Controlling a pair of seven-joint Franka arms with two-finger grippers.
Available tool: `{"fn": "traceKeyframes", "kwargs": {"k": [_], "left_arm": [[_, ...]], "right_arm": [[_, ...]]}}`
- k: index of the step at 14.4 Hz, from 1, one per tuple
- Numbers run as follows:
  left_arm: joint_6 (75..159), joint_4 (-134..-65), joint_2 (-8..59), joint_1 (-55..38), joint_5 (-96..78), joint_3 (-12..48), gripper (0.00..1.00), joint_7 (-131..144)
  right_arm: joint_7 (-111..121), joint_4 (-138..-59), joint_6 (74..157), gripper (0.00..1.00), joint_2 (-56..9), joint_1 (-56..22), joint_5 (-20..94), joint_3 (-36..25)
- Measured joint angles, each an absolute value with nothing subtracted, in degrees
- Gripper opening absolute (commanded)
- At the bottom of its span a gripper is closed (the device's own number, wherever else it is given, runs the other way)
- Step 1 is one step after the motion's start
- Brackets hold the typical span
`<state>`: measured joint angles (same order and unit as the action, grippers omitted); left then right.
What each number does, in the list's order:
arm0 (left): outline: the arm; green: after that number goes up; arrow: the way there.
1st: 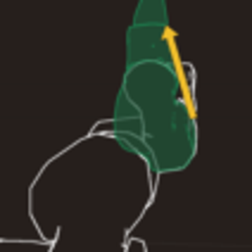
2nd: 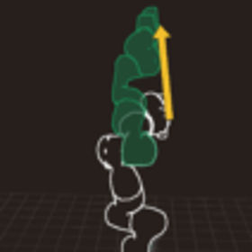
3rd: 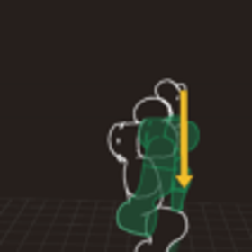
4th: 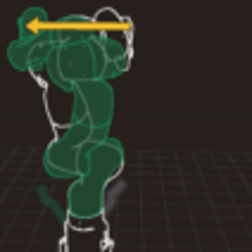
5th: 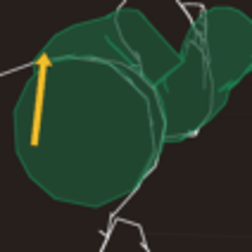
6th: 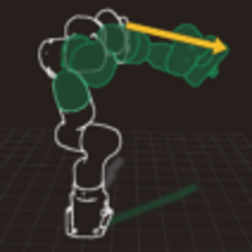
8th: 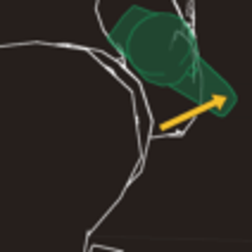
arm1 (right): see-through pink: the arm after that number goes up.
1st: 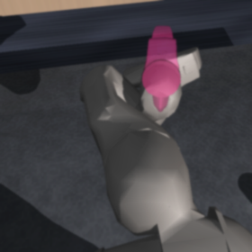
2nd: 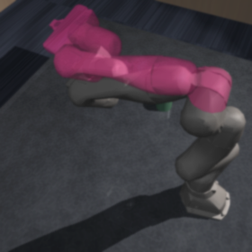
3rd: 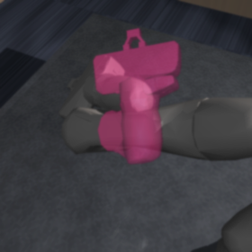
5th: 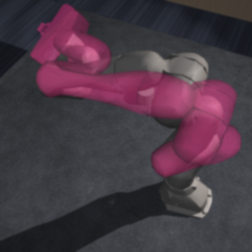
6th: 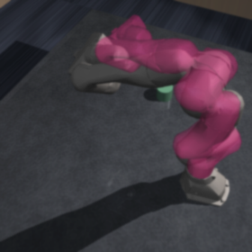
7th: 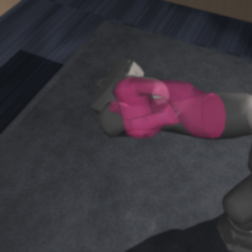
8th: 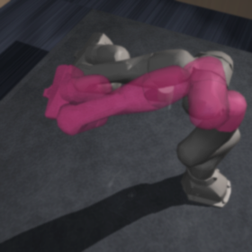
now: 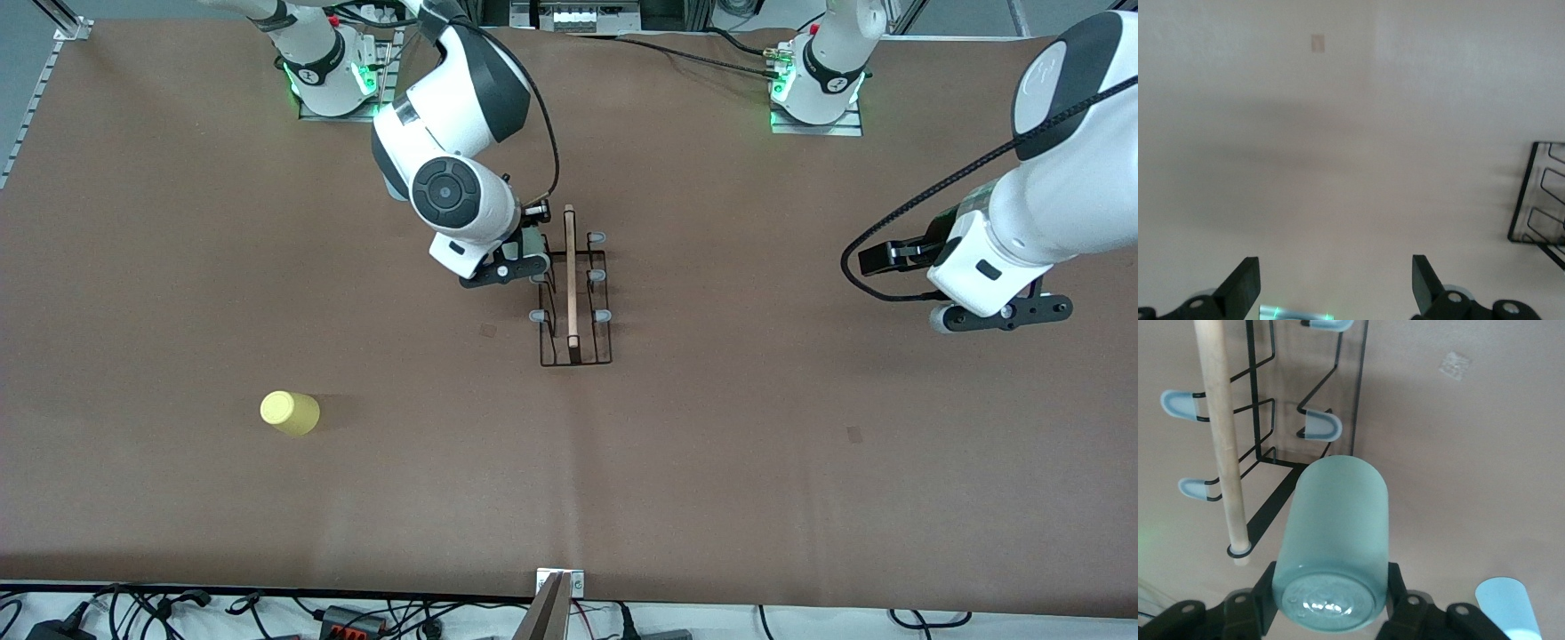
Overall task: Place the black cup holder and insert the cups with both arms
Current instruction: 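Carry the teal cup to the rack with the right gripper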
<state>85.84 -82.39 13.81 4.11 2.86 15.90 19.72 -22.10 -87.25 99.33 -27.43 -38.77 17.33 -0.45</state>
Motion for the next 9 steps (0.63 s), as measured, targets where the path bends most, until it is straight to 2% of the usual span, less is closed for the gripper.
{"fn": "traceKeyframes", "kwargs": {"k": [3, 9], "left_arm": [[94.1, -93.4, 6.9, 4.9, 2.9, 15.9, 1.00, 19.7], [95.5, -96.2, 4.4, 6.6, 1.2, 13.9, 1.00, 10.4]], "right_arm": [[-22.1, -87.2, 99.5, 0.15, -27.5, -39.1, 18.7, -0.5], [-22.1, -87.2, 99.5, 0.15, -28.6, -39.6, 19.2, -0.5]]}}
